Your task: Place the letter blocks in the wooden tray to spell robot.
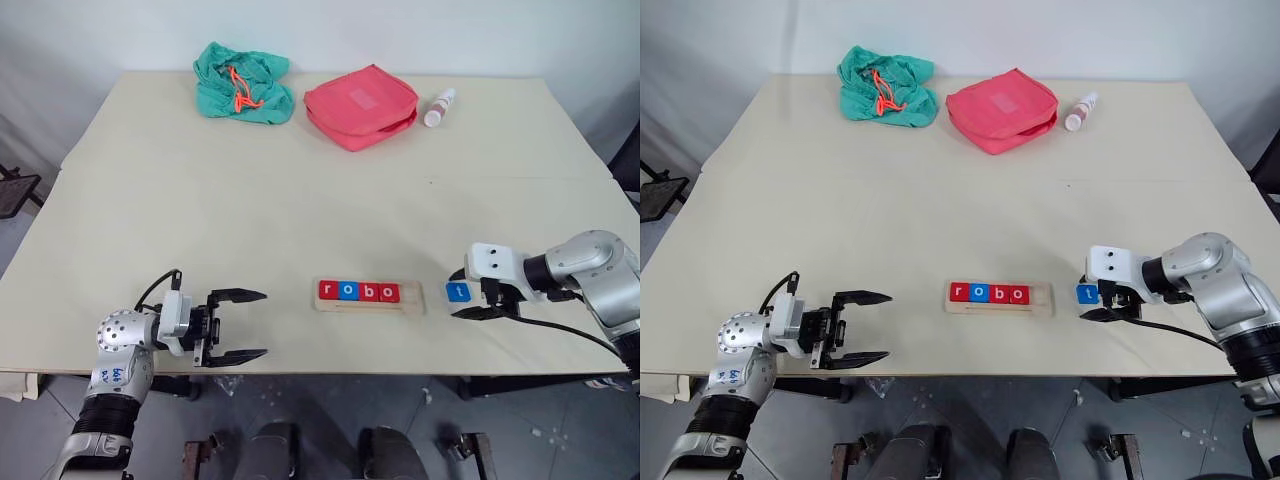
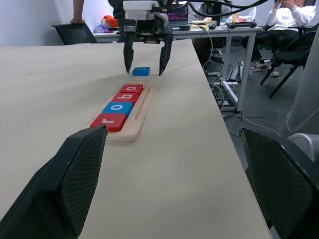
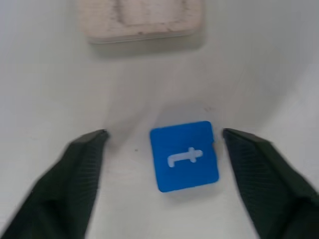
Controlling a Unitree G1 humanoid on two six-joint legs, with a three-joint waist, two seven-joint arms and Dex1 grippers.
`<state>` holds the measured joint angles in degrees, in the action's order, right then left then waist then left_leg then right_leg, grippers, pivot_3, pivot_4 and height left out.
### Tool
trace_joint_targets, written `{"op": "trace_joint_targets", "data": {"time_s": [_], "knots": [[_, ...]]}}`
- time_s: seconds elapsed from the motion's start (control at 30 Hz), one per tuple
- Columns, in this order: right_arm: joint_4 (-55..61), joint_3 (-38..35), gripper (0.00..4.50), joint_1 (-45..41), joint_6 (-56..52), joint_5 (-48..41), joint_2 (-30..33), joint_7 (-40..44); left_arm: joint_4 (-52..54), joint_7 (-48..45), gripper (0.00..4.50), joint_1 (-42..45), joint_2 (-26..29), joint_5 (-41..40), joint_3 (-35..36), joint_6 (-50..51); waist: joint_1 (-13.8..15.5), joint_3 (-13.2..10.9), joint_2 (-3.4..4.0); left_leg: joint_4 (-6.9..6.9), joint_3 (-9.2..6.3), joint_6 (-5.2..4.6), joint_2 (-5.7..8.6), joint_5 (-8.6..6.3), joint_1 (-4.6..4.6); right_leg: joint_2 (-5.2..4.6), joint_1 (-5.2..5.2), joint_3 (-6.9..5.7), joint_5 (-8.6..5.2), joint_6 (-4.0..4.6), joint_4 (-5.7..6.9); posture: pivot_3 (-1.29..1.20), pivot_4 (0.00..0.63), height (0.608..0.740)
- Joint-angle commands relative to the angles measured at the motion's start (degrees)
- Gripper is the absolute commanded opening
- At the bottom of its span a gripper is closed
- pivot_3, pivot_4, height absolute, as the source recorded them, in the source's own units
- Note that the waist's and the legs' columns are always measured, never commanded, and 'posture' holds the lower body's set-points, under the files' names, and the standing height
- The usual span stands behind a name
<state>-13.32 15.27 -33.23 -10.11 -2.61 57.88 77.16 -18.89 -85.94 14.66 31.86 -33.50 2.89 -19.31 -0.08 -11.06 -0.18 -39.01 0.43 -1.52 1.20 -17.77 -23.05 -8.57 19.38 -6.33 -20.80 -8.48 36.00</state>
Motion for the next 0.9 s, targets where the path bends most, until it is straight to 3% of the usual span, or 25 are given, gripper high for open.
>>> {"op": "trace_joint_targets", "data": {"time_s": [0.03, 0.13, 0.43, 0.9], "knots": [[-1.8, 0.4, 2.37, -0.3, -2.1, 2.9, 0.0, -0.3, 0.3, -1.4, 4.5, 0.5, -0.4, -0.1, 1.1, 0.0, 0.1, 0.0, -0.01, -0.02, 0.0, 0.0, 0.01, 0.0, 0.0, 0.0, -0.01, 0.0, 0.0, 0.0, 0.0, 0.0, 0.15, 0.74], [0.7, -1.4, 1.5, -0.5, -4.3, 1.3, 0.2, -0.4, -0.5, -1.8, 4.5, 1.5, -0.9, 0.1, 0.9, 0.0, 0.1, 0.0, -0.03, -0.06, -0.02, 0.0, 0.01, 0.0, 0.0, -0.01, -0.03, 0.0, 0.0, 0.0, 0.0, 0.0, 0.15, 0.74], [18.8, -4.8, 1.48, -2.5, -25.9, -6.8, -1.8, -2.1, -3.4, -3.0, 4.5, 4.4, -1.6, 0.7, 0.6, -0.3, 0.0, -0.1, 0.12, 0.03, 0.0, 0.01, 0.0, 0.0, -0.07, 0.0, 0.14, 0.02, 0.0, 0.0, 0.03, 0.0, 0.15, 0.74], [19.9, 0.3, 1.48, -5.1, -28.1, -5.9, -7.1, -5.5, -3.3, -3.1, 4.5, 4.7, -1.7, 0.8, 0.8, 0.0, -0.1, -0.1, 0.12, 0.05, -0.01, 0.01, 0.03, -0.01, -0.09, -0.01, 0.17, 0.01, 0.0, 0.0, 0.04, 0.0, 0.15, 0.74]]}}
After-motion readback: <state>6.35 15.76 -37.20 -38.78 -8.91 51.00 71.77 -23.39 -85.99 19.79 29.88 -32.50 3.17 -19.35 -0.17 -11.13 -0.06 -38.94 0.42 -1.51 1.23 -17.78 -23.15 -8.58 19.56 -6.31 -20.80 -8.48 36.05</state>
